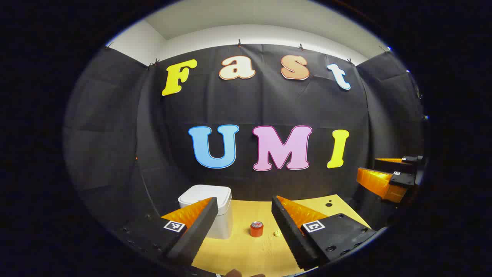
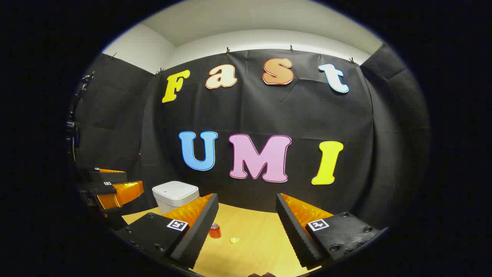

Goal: Press the lid of the desktop garbage bin to open it, pick up the crumpled paper on the desktop and throw it into the bin, then pick up the pop can on the desktop and drop it into the bin, and finally close the garbage bin lid.

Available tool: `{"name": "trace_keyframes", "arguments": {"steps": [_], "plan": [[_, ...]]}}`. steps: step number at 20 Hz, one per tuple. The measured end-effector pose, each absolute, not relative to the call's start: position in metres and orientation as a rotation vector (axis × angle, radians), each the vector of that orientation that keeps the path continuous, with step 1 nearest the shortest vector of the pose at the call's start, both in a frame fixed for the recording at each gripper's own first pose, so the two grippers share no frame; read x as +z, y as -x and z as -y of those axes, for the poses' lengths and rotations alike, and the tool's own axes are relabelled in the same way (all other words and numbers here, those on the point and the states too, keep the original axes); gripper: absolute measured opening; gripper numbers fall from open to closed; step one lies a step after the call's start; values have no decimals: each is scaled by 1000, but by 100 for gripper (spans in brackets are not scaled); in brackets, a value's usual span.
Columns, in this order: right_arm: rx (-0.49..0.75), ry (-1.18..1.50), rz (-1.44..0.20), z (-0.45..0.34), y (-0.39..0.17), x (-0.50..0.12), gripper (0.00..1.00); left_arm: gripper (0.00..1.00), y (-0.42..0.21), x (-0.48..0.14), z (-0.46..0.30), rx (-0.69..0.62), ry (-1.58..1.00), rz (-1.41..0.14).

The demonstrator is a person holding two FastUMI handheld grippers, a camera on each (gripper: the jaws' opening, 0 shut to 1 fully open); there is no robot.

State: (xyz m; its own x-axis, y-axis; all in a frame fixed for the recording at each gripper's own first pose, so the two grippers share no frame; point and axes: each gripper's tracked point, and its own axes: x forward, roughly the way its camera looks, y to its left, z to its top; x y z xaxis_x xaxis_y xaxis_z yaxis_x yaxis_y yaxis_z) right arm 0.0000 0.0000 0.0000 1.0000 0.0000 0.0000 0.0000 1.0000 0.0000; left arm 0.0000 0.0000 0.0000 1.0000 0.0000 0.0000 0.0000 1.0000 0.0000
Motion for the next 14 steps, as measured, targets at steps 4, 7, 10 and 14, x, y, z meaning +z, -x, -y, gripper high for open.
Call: {"name": "trace_keyframes", "arguments": {"steps": [4,7,10,14], "plan": [[8,27,15,-4,-4,4,96,95,-5,-3,1,-20,26,-20],[8,14,8,-4,-4,2,96,95,-7,0,-12,7,33,-23],[6,10,-1,-3,-7,0,96,95,-5,1,-22,27,29,-19],[-1,11,21,-3,-10,6,96,95,-1,4,-30,44,25,-19]]}}
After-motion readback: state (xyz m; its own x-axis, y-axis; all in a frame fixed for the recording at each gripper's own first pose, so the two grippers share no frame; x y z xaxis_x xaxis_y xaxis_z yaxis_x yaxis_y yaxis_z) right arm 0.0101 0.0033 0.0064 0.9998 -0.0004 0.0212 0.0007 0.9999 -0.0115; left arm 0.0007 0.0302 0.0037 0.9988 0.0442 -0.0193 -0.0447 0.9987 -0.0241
